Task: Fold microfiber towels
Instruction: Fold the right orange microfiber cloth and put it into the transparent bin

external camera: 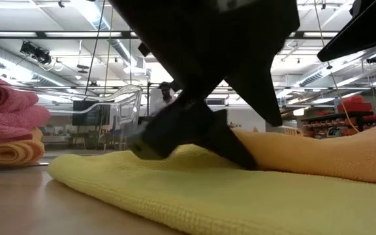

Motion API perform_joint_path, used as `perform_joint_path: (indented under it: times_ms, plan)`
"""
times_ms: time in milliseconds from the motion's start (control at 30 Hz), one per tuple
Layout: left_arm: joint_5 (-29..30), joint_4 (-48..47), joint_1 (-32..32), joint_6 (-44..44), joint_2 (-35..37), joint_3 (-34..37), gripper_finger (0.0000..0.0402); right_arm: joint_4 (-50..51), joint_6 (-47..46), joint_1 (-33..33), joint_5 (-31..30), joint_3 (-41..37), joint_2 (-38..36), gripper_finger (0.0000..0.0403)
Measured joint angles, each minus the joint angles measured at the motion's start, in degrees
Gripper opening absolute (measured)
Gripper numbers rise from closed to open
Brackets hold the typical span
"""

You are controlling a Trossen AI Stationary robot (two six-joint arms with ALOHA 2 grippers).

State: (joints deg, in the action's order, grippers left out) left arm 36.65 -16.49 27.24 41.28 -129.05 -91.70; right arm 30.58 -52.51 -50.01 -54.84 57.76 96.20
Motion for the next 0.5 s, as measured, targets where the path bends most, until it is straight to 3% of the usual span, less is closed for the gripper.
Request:
perform_joint_path:
  times_ms: [100,267,500]
  plan:
    - [3.19,0.73,-0.25,0.29,-0.05,0.0,0.0261,-0.74,0.02,-0.01,0.07,0.0,0.0,0.019]
    - [3.42,0.89,-0.81,-0.05,-0.05,0.0,0.0215,-1.43,0.68,-0.01,0.25,-0.02,0.0,0.019]
    - [1.58,0.65,-0.94,-1.93,-0.05,0.0,0.0103,-3.49,1.09,-0.01,2.59,-0.02,0.02,0.019]
